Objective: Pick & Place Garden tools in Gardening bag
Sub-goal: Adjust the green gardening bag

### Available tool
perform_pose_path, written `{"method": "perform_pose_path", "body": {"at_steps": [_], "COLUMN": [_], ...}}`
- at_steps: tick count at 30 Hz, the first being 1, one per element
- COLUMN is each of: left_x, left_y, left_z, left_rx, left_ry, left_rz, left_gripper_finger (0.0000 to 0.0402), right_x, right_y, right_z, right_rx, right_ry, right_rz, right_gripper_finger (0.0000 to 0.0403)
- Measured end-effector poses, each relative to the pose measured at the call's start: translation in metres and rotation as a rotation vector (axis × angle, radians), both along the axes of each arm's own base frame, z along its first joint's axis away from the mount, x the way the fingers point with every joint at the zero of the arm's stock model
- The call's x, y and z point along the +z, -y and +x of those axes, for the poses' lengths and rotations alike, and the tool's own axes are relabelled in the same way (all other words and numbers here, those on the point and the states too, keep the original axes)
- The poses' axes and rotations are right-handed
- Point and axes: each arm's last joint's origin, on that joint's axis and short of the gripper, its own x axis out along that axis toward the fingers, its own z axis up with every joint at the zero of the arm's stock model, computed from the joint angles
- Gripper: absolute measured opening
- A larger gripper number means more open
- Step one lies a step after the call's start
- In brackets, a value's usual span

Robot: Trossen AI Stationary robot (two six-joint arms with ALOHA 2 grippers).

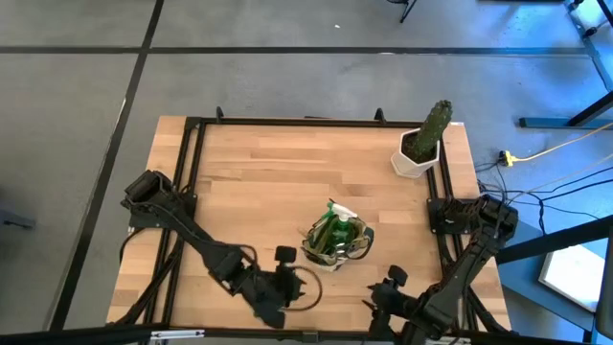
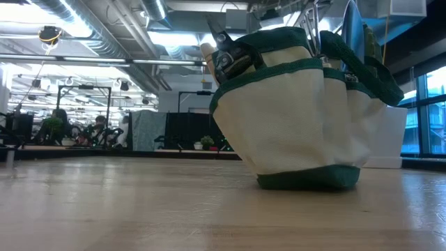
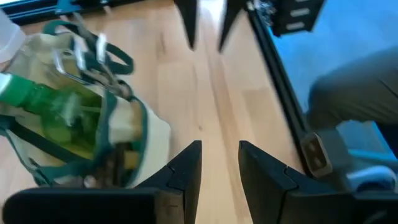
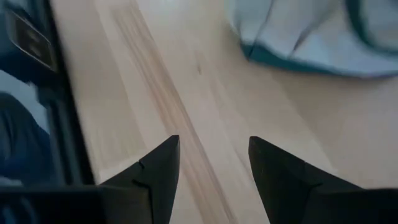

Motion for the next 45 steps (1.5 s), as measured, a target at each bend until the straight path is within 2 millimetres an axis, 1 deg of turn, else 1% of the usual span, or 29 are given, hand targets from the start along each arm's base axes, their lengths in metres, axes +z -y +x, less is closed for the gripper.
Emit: {"method": "perform_pose_path", "body": {"at_steps": [2,4,7,9,11,13,15,18,20,21,23,25,28,30,32,36,39,42,45], "left_x": [0.0,0.001,-0.001,-0.007,-0.016,-0.03,-0.045,-0.072,-0.083,-0.086,-0.092,-0.099,-0.107,-0.116,-0.122,-0.121,-0.123,-0.136,-0.148], "left_y": [0.005,0.007,0.006,0.003,-0.001,-0.008,-0.014,-0.024,-0.039,-0.048,-0.07,-0.092,-0.123,-0.142,-0.156,-0.181,-0.199,-0.211,-0.212], "left_z": [-0.006,-0.012,-0.02,-0.026,-0.032,-0.036,-0.041,-0.054,-0.068,-0.074,-0.087,-0.1,-0.109,-0.108,-0.106,-0.092,-0.084,-0.078,-0.068], "left_rx": [-0.001,0.017,0.038,0.041,0.033,0.025,0.002,-0.026,-0.011,0.014,0.054,0.055,0.041,0.073,0.071,0.021,-0.037,-0.051,-0.072], "left_ry": [-0.001,-0.012,-0.049,-0.091,-0.13,-0.168,-0.155,-0.084,-0.024,0.027,0.136,0.231,0.325,0.323,0.294,0.351,0.378,0.349,0.33], "left_rz": [0.014,0.019,-0.014,-0.058,-0.127,-0.209,-0.282,-0.32,-0.311,-0.31,-0.304,-0.303,-0.322,-0.323,-0.316,-0.316,-0.342,-0.367,-0.392], "left_gripper_finger": [0.01,0.01,0.01,0.0099,0.0099,0.0096,0.0091,0.008,0.0073,0.0069,0.0063,0.0056,0.0045,0.0037,0.0028,0.0009,0.0002,0.0003,0.0002], "right_x": [0.006,0.011,0.011,0.005,-0.004,-0.014,-0.025,-0.037,-0.043,-0.045,-0.048,-0.05,-0.054,-0.057,-0.062,-0.069,-0.074,-0.076,-0.076], "right_y": [-0.002,-0.003,0.004,0.014,0.024,0.032,0.036,0.04,0.043,0.046,0.053,0.062,0.075,0.085,0.095,0.113,0.128,0.141,0.152], "right_z": [-0.011,-0.026,-0.048,-0.059,-0.064,-0.068,-0.069,-0.072,-0.074,-0.076,-0.079,-0.081,-0.076,-0.07,-0.064,-0.06,-0.064,-0.071,-0.074], "right_rx": [0.009,0.006,-0.016,-0.053,-0.099,-0.118,-0.108,-0.068,-0.042,-0.039,-0.042,-0.054,-0.092,-0.119,-0.148,-0.219,-0.257,-0.28,-0.293], "right_ry": [0.075,0.158,0.231,0.253,0.268,0.282,0.303,0.348,0.374,0.389,0.42,0.45,0.477,0.47,0.449,0.464,0.465,0.48,0.49], "right_rz": [-0.017,-0.023,-0.005,0.018,0.05,0.09,0.123,0.161,0.173,0.18,0.172,0.155,0.105,0.058,0.03,0.006,0.02,0.041,0.05], "right_gripper_finger": [0.0193,0.0193,0.0193,0.0192,0.0192,0.0192,0.0192,0.0192,0.0192,0.0192,0.0192,0.0192,0.0192,0.0192,0.0192,0.0192,0.0192,0.0192,0.0192]}}
